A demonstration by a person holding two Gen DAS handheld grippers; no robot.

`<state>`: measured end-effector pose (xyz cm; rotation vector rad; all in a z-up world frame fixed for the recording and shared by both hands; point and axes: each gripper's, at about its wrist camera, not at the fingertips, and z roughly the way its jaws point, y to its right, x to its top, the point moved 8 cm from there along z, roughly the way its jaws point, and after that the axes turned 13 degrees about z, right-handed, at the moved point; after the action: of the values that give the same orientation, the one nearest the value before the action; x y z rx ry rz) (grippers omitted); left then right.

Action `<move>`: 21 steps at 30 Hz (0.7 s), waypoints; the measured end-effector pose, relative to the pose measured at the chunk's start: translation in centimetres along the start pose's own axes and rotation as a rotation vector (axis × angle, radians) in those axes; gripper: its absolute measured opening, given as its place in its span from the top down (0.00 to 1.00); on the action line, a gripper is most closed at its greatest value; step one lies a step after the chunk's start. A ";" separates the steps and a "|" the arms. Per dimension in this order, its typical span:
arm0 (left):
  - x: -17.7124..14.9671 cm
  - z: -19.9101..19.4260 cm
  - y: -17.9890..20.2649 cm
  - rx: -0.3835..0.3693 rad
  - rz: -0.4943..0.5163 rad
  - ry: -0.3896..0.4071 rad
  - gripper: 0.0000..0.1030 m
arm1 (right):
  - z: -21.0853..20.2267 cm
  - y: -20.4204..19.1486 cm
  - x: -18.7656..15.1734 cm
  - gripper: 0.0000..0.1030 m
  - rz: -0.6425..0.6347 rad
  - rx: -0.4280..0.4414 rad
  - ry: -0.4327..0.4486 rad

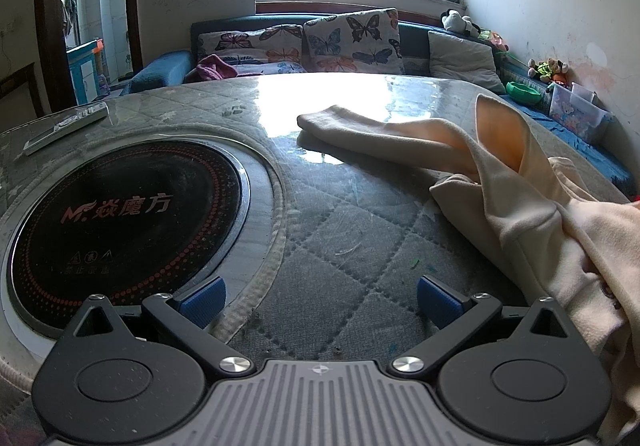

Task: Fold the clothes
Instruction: 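Move both tools toward the crumpled cream sweatshirt on the mattress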

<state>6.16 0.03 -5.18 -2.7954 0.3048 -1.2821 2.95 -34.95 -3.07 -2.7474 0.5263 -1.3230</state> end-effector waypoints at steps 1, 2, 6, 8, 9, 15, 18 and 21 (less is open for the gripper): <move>0.1 0.0 0.0 0.001 0.000 -0.004 0.00 | 0.1 0.0 0.0 0.00 0.003 0.000 -0.004; 0.1 0.0 0.1 0.002 -0.001 -0.007 0.00 | 0.2 -0.1 0.2 0.00 0.006 0.003 -0.008; 0.0 -0.1 0.1 0.015 0.006 -0.021 0.00 | -2.6 0.3 -0.4 0.00 -0.002 0.028 0.086; -0.2 -0.5 0.3 0.027 0.010 -0.031 0.00 | -5.1 0.7 -1.1 0.00 -0.010 0.039 0.154; -0.3 -0.8 0.3 0.031 0.010 -0.035 0.00 | -5.7 1.1 -1.3 0.00 -0.003 0.041 0.148; -0.8 -2.5 1.5 0.001 -0.005 -0.039 0.00 | -7.0 0.4 -2.1 0.00 -0.015 0.049 0.114; -1.0 -3.6 2.4 -0.003 0.013 -0.031 0.00 | -7.2 -0.5 -2.9 0.00 -0.014 0.062 0.106; -1.3 -4.4 2.9 -0.012 0.020 -0.029 0.00 | -7.8 -1.1 -3.7 0.00 -0.007 0.078 0.098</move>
<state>1.59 -2.40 -3.62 -2.8111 0.3389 -1.2384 -4.85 -31.94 -0.69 -2.6358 0.4597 -1.4531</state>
